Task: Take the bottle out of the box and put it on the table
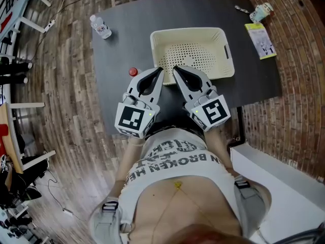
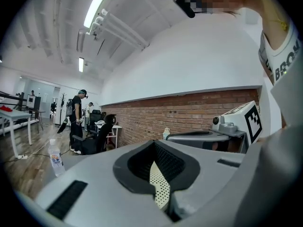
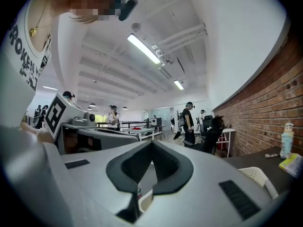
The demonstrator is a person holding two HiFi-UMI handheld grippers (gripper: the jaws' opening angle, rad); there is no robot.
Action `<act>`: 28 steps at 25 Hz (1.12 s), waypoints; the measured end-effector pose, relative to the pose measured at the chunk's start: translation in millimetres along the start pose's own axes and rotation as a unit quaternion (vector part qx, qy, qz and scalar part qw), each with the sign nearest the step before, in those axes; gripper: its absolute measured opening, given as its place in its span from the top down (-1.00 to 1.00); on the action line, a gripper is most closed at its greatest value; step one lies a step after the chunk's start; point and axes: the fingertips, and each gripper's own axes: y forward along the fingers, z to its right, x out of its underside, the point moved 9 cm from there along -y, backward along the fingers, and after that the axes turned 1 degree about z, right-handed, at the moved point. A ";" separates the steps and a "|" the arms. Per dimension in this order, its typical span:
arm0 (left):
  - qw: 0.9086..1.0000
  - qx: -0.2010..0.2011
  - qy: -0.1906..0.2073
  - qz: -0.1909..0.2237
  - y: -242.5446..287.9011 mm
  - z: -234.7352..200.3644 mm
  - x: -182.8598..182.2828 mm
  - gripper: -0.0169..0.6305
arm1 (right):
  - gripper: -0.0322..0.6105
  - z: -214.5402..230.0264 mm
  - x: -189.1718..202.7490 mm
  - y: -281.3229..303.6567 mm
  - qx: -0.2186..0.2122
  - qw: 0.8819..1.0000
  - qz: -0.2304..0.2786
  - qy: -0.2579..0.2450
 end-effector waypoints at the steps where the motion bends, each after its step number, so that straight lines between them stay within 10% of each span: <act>1: 1.000 -0.001 0.000 0.001 -0.5 -0.2 -0.9 0.92 | 0.88 -0.5 -0.5 0.4 0.000 1.000 0.000 0.000; 28: 1.000 0.006 -0.002 -0.009 -6.1 3.5 3.3 0.92 | 0.88 -7.5 -1.0 -3.4 0.000 1.000 -0.012 -0.008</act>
